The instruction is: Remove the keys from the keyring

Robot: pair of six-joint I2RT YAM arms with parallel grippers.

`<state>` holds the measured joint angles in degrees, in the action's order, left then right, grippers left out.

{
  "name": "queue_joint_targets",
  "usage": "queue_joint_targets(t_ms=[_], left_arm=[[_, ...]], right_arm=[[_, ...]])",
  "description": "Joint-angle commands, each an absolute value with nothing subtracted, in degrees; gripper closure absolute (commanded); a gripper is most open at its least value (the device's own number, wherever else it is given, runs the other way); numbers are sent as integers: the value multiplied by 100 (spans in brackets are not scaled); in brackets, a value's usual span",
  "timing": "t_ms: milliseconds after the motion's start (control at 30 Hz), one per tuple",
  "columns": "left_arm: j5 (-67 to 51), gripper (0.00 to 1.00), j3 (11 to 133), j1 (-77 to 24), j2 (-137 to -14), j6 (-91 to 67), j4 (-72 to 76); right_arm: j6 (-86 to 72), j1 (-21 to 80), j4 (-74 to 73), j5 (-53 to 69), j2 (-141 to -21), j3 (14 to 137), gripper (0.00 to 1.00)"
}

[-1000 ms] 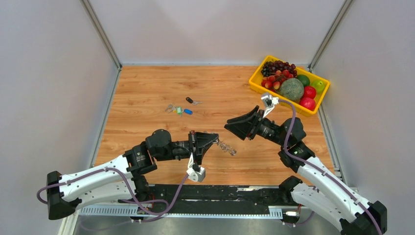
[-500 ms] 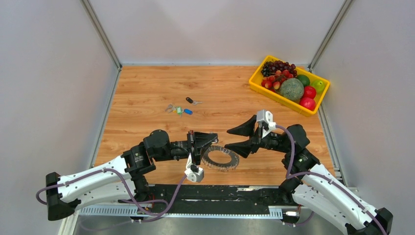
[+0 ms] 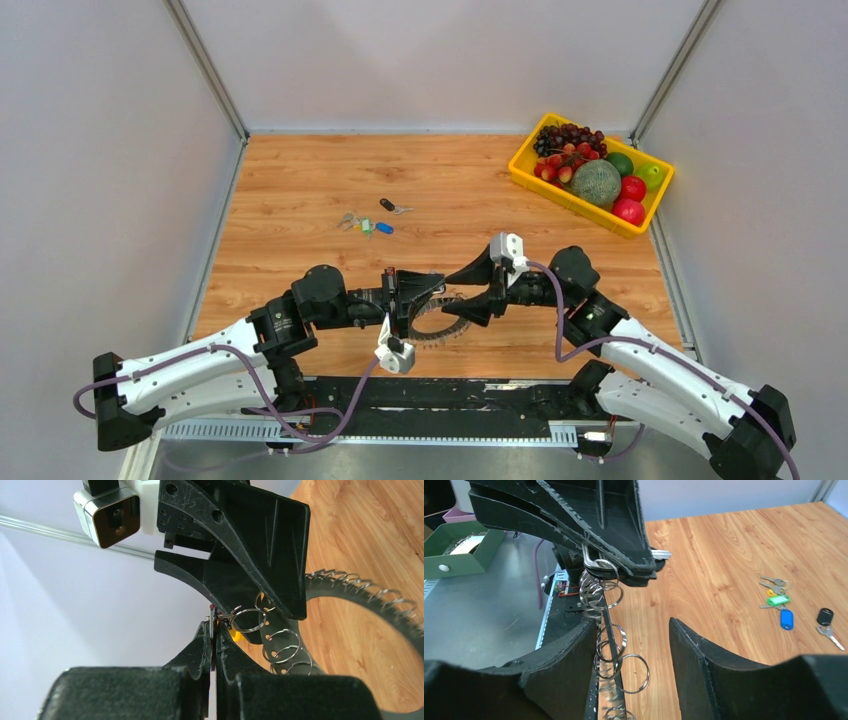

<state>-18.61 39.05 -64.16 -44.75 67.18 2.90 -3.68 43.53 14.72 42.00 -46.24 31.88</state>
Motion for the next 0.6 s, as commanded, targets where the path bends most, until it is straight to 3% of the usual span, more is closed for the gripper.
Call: queue_joint_targets(t_ms=[0,167,267,367,533,567], left_arm=[[-2079,100,4140,-6451,-4367,6640,707],[-2100,100,4141,-6451,-4359,6636,703],[-2114,100,4140,-6451,-4368,6628,701],[-2110,100,4142,-6451,-4369,6634,694],[-2031,100,4140,-6451,-4351,6665,681],[-2026,100,4138,-6451,-4351,6674,678]], right_arm=[[-173,4593,2049,4305,-4716,3393,41],[-32,4802,2147,4192,-4720,3410,42],[-122,4827,2390,4155,-4730,3381,59],[-370,4840,2672,4229,-4765,3341,69],[-597,4840,2238,4226,-4955,3648,100],[-672,4835,2027,4212,-5051,3754,100]])
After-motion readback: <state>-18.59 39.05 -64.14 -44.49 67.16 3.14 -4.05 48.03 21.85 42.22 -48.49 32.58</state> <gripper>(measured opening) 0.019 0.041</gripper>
